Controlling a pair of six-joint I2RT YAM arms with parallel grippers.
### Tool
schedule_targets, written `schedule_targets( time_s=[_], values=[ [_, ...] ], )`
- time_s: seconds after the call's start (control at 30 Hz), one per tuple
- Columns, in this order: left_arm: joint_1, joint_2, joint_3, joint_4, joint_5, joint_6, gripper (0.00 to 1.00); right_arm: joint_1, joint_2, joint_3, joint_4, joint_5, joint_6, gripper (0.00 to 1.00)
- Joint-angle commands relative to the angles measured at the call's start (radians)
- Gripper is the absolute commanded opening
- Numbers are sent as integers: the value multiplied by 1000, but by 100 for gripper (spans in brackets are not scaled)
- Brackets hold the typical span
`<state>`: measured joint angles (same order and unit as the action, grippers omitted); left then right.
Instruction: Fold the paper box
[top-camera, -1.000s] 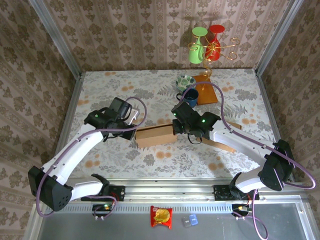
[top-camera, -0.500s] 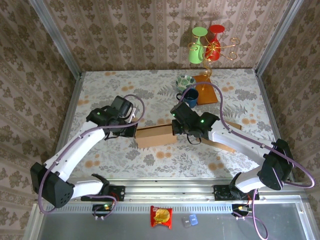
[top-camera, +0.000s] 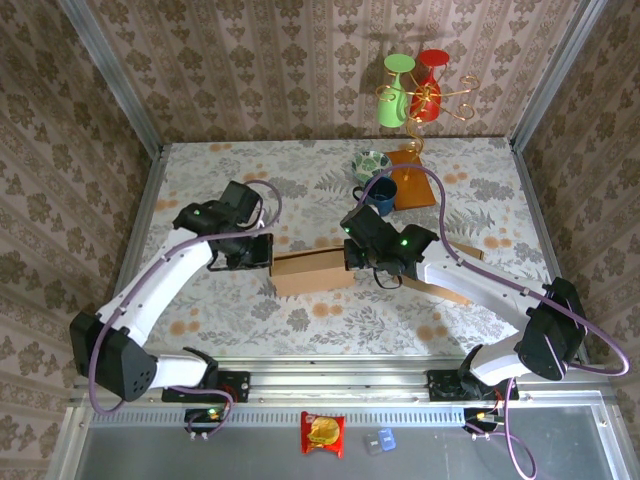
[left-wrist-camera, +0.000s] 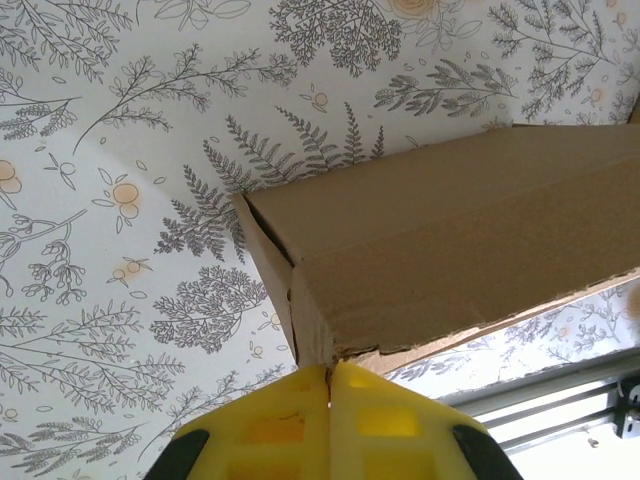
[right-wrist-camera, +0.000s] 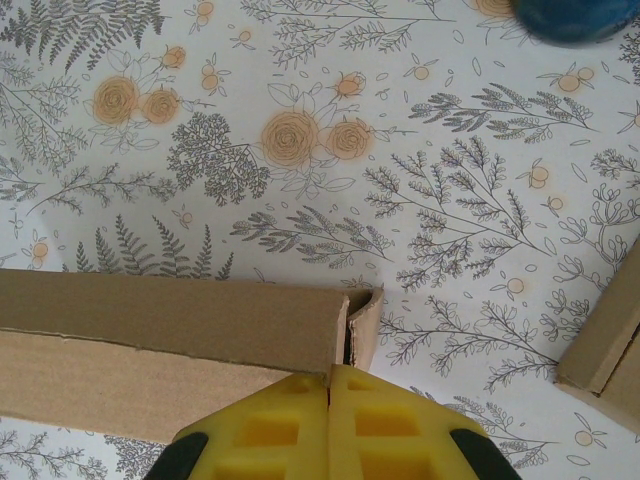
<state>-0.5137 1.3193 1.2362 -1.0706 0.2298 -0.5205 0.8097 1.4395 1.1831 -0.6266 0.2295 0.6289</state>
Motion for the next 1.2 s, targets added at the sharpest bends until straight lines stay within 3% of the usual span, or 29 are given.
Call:
schedule_targets(
  time_s=[0.0, 0.83, 1.17],
  values=[
    [17, 31, 48, -67, 73, -30, 0, 14, 16, -7, -4, 7, 6, 0],
    [146, 143, 119, -173, 263, -51, 0, 14, 19, -6, -4, 1, 1, 0],
    [152, 106, 39, -160, 214, -11, 0, 13, 11, -26, 16, -9, -1, 0]
  ],
)
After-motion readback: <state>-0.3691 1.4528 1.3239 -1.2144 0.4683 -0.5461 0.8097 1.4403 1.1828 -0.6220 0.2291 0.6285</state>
